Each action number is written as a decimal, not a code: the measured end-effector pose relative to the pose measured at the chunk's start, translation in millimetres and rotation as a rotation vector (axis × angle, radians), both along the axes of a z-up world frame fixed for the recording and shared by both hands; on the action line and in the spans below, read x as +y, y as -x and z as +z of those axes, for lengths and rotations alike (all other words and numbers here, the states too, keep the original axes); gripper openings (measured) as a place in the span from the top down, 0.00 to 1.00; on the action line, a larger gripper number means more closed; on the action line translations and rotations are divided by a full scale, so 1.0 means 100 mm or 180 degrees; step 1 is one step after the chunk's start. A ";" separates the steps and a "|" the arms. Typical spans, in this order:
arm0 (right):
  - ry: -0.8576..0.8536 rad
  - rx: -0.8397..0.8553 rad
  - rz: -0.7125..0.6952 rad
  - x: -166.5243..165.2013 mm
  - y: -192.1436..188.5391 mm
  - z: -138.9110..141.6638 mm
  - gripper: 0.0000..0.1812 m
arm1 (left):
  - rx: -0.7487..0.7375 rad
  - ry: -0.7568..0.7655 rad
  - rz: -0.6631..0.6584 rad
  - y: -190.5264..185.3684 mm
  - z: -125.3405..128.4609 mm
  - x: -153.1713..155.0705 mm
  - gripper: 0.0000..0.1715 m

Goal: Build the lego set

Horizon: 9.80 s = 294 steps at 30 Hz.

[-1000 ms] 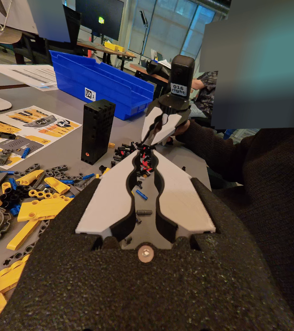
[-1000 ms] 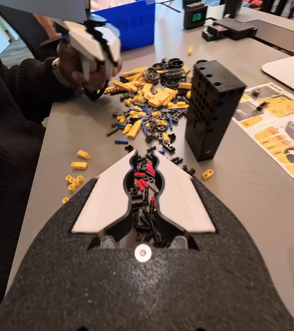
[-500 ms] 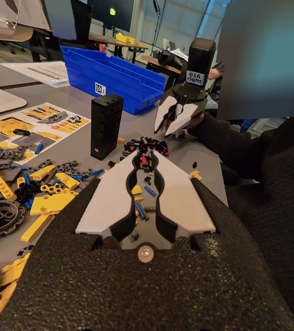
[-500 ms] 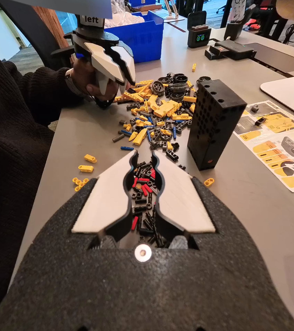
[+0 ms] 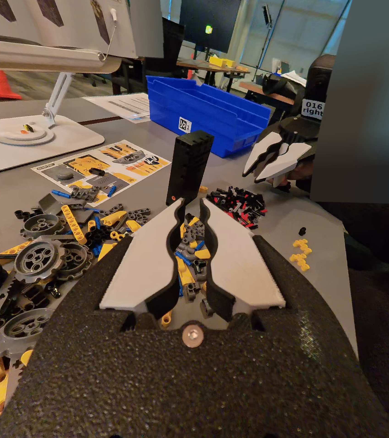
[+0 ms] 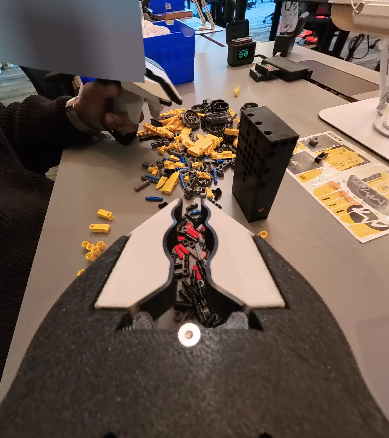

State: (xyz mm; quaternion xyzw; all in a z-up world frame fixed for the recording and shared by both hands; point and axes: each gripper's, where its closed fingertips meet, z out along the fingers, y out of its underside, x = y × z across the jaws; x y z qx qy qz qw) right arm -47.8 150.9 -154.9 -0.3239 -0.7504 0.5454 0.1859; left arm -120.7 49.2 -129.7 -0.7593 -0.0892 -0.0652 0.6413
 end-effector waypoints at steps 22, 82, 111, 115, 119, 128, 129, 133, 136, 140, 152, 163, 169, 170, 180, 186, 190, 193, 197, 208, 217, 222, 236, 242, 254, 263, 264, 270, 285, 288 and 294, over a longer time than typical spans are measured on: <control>-0.0753 -0.0488 0.0389 -0.18 -0.25 -0.45 1.00 | 0.0114 0.0149 -0.0087 -0.07 -0.08 0.05 0.93; -0.1091 -0.1089 -0.0017 0.16 -1.11 -0.67 0.97 | 0.0009 0.0196 -0.0079 -0.04 -0.11 0.06 0.93; -0.0672 -0.0337 -0.0301 -0.06 -0.55 -0.33 0.88 | -0.0078 0.0191 -0.0077 -0.01 -0.12 0.06 0.93; -0.0769 -0.0223 -0.0305 -0.20 -0.42 -0.32 0.88 | -0.0075 0.0189 -0.0080 -0.02 -0.12 0.06 0.93; -0.1069 -0.0342 -0.0392 -0.11 -0.38 -0.45 0.88 | -0.0056 0.0203 -0.0095 -0.03 -0.12 0.06 0.93; -0.1118 -0.0508 -0.0668 0.32 -0.51 -0.47 0.95 | -0.0030 0.0210 -0.0104 -0.04 -0.12 0.06 0.93; -0.1144 -0.0532 -0.0666 0.33 -0.52 -0.49 0.95 | -0.0032 0.0213 -0.0105 -0.04 -0.13 0.06 0.93; -0.1163 -0.0555 -0.0650 0.36 -0.54 -0.53 0.97 | -0.0053 0.0207 -0.0099 -0.03 -0.12 0.06 0.94; -0.1123 -0.0543 -0.0666 0.37 -0.54 -0.52 0.97 | -0.0062 0.0202 -0.0097 -0.03 -0.12 0.06 0.94; -0.1079 -0.0541 -0.0678 0.37 -0.57 -0.51 0.97 | -0.0068 0.0215 -0.0101 -0.03 -0.13 0.06 0.94; -0.0884 -0.0505 -0.0585 0.17 -0.60 -0.45 0.97 | -0.0119 0.0215 -0.0097 -0.01 -0.13 0.07 0.94; -0.1119 -0.0769 -0.0579 0.16 -0.60 -0.64 0.96 | -0.0085 0.0214 -0.0098 -0.02 -0.13 0.07 0.93; -0.1163 -0.0753 -0.0595 0.16 -0.55 -0.64 0.96 | -0.0081 0.0215 -0.0098 -0.02 -0.13 0.06 0.94; -0.1172 -0.0750 -0.0589 0.15 -0.54 -0.64 0.95 | -0.0088 0.0214 -0.0098 -0.02 -0.13 0.06 0.94; -0.1313 -0.0747 -0.0566 0.13 -0.48 -0.67 0.94 | -0.0089 0.0211 -0.0097 -0.02 -0.13 0.06 0.94; -0.1195 -0.0658 -0.0582 0.15 -0.52 -0.55 0.97 | -0.0076 0.0217 -0.0100 -0.03 -0.13 0.06 0.93; -0.0940 -0.0716 -0.0460 0.19 -0.71 -0.44 0.97 | -0.0077 0.0207 -0.0097 -0.02 -0.13 0.06 0.94; -0.0904 -0.1004 -0.0394 0.28 -0.94 -0.55 0.97 | -0.0080 0.0216 -0.0102 -0.02 -0.13 0.06 0.93; -0.0876 -0.1166 -0.0403 0.35 -1.08 -0.67 0.97 | -0.0082 0.0231 -0.0101 -0.02 -0.14 0.07 0.94; -0.0799 -0.1215 -0.0334 0.30 -1.11 -0.67 0.96 | -0.0151 0.0221 -0.0092 0.00 -0.14 0.07 0.93; -0.0725 -0.1092 -0.0574 0.45 -1.06 -0.54 0.93 | -0.0134 0.0221 -0.0097 -0.01 -0.14 0.07 0.93; -0.0740 -0.1091 -0.0653 0.51 -1.06 -0.54 0.93 | -0.0128 0.0224 -0.0098 -0.01 -0.14 0.07 0.93; -0.0746 -0.1150 -0.0638 0.51 -1.09 -0.57 0.93 | -0.0129 0.0224 -0.0097 -0.01 -0.14 0.07 0.94; -0.0755 -0.1196 -0.0590 0.48 -1.11 -0.61 0.93 | -0.0134 0.0226 -0.0098 -0.01 -0.14 0.07 0.94; -0.0783 -0.1157 -0.0625 0.50 -1.08 -0.60 0.93 | -0.0131 0.0228 -0.0099 -0.01 -0.14 0.07 0.93; -0.0834 -0.1090 -0.0711 0.53 -1.04 -0.59 0.93 | -0.0133 0.0231 -0.0098 -0.01 -0.14 0.07 0.93; -0.0824 -0.1074 -0.0716 0.53 -1.03 -0.58 0.93 | -0.0134 0.0232 -0.0099 -0.01 -0.14 0.07 0.93; -0.0899 -0.0889 -0.1008 0.55 -0.83 -0.52 0.93 | -0.0136 0.0236 -0.0098 -0.01 -0.15 0.07 0.93; -0.0738 -0.0930 -0.0880 0.07 -0.42 -0.60 0.96 | -0.0094 0.0245 -0.0100 -0.02 -0.15 0.07 0.94; -0.0794 -0.0978 -0.0871 0.07 -0.42 -0.64 0.96 | -0.0075 0.0251 -0.0103 -0.03 -0.15 0.07 0.93; -0.0866 -0.0993 -0.0912 0.09 -0.40 -0.65 0.96 | -0.0071 0.0252 -0.0105 -0.03 -0.15 0.07 0.94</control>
